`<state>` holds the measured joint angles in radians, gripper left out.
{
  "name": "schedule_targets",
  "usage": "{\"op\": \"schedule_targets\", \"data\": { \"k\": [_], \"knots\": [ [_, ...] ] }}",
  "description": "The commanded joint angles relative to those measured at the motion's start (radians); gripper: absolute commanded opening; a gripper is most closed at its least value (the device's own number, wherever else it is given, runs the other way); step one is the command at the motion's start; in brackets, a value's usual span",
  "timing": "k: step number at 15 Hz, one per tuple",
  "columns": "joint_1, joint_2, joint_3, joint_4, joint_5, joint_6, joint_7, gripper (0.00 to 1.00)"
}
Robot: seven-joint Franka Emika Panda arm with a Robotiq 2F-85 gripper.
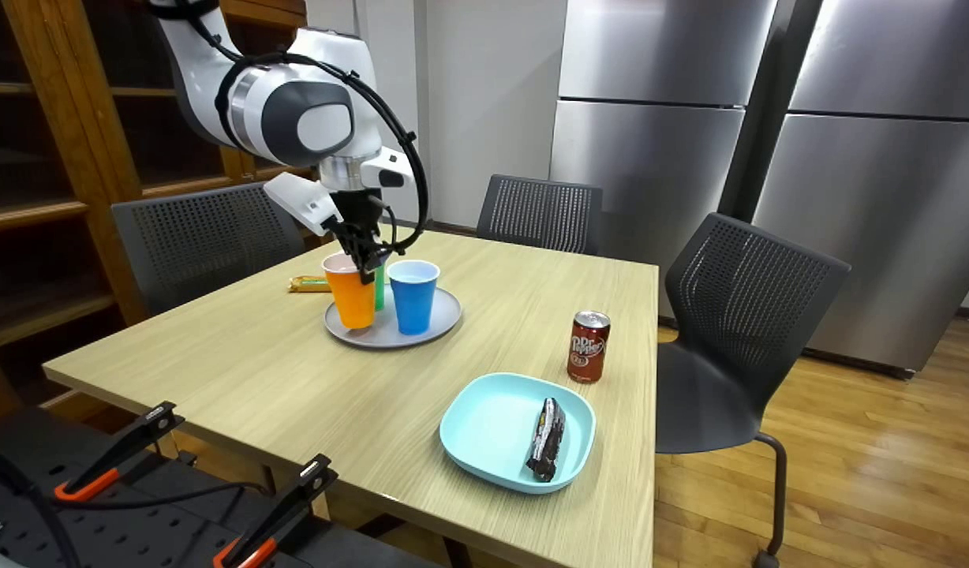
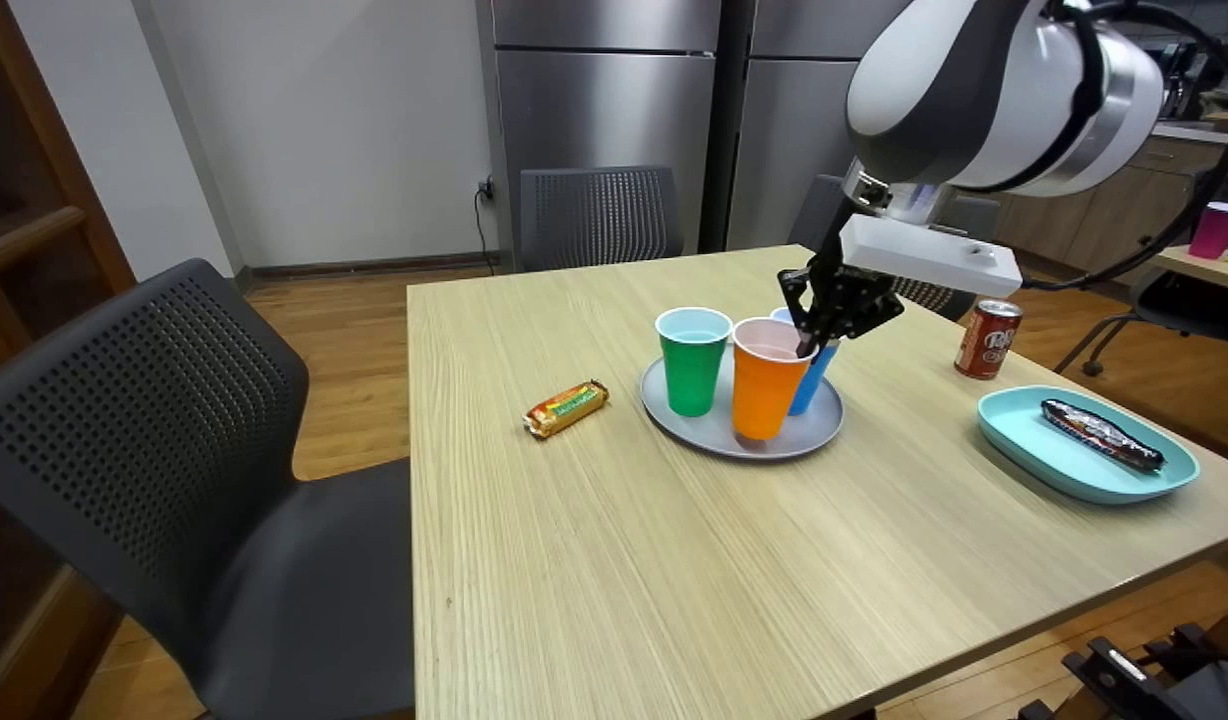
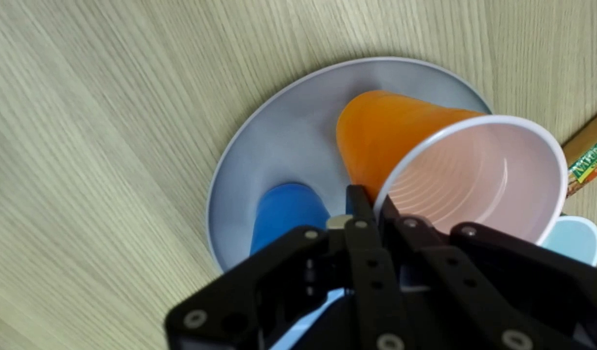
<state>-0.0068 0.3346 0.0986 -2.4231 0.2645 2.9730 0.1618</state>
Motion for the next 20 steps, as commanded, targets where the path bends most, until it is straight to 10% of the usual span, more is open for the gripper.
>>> {"op": "schedule_targets", "data": {
  "k": [1, 13, 15, 20],
  "knots": [
    [-0.032, 0.021, 0.030, 0.019, 0.025, 0.013, -0.030, 0.01],
    [-0.041, 0.057, 0.028, 0.038, 0.020, 0.019, -0.025, 0.01],
    [-0.058, 0.053, 0.047, 0.038, 0.028, 0.006, -0.040, 0.32],
    [-0.052, 0.044, 0.042, 0.027, 0.019, 0.013, -0.030, 0.56]
  ]
}}
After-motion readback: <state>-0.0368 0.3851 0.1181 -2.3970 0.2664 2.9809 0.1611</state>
